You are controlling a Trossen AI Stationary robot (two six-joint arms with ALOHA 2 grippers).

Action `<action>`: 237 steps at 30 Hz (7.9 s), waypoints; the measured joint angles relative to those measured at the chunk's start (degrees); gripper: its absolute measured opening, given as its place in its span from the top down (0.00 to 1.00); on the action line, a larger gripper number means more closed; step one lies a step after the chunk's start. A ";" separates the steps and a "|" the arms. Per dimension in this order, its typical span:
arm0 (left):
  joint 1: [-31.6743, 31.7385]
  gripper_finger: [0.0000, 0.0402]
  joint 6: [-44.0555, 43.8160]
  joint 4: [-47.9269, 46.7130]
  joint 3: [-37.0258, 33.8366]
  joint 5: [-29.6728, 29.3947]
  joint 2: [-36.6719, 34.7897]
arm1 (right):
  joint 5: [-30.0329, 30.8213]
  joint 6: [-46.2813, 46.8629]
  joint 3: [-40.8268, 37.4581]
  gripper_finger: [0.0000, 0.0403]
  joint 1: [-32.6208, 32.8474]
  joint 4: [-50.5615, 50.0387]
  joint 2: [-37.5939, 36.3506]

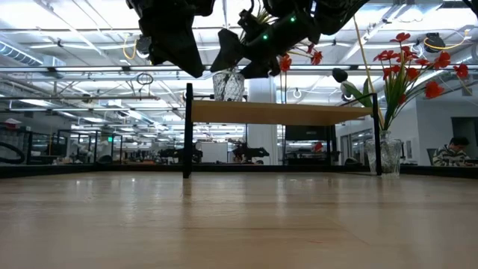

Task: Pick and place flowers into a vace then onto a shelf
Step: Put the bottom transparent vase with flowers on the shelf, then adjust the shelf on the table

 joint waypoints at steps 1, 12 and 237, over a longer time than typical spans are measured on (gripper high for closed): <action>0.02 0.87 -0.07 0.00 0.00 0.00 0.00 | 0.07 0.18 0.02 0.02 0.17 -0.99 -0.06; -0.15 0.87 -0.68 0.00 0.00 -0.09 0.00 | 14.62 1.44 -0.05 0.01 3.62 -6.30 -0.94; 10.39 0.87 -10.93 16.82 -25.06 7.20 -16.35 | -1.43 37.17 -39.52 0.03 15.96 23.12 -18.56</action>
